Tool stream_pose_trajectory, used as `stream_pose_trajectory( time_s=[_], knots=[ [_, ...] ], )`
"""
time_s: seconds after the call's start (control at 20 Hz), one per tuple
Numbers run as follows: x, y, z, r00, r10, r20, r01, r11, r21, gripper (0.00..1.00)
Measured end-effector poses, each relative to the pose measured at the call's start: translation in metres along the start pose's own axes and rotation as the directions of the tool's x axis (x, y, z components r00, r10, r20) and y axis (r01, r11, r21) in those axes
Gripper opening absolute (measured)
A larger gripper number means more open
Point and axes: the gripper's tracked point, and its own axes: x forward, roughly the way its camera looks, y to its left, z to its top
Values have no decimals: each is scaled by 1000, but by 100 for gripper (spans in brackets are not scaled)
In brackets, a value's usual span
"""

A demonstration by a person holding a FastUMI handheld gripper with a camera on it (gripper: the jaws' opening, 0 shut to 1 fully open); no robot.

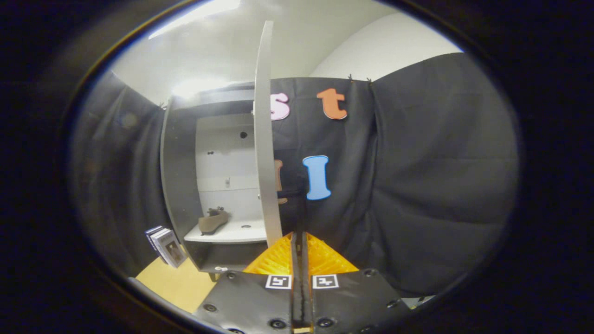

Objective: Open the shoe cabinet door, grab the shoes and put them into the shoe cabinet, then close the shoe cabinet door.

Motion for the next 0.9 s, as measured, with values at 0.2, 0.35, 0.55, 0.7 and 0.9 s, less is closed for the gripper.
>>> stream_pose_trajectory(
  time_s=[0.2,0.35,0.55,0.7,0.9],
  knots=[
    [-11,6,-2,1000,16,2,-16,1000,-7,2],
    [-19,30,-3,998,66,2,-66,998,-1,2],
    [-20,71,-20,988,150,-23,-150,989,-5,3],
    [-13,104,-48,975,203,-86,-205,979,-4,2],
    [1,139,-86,951,260,-165,-263,965,2,4]
  ],
)
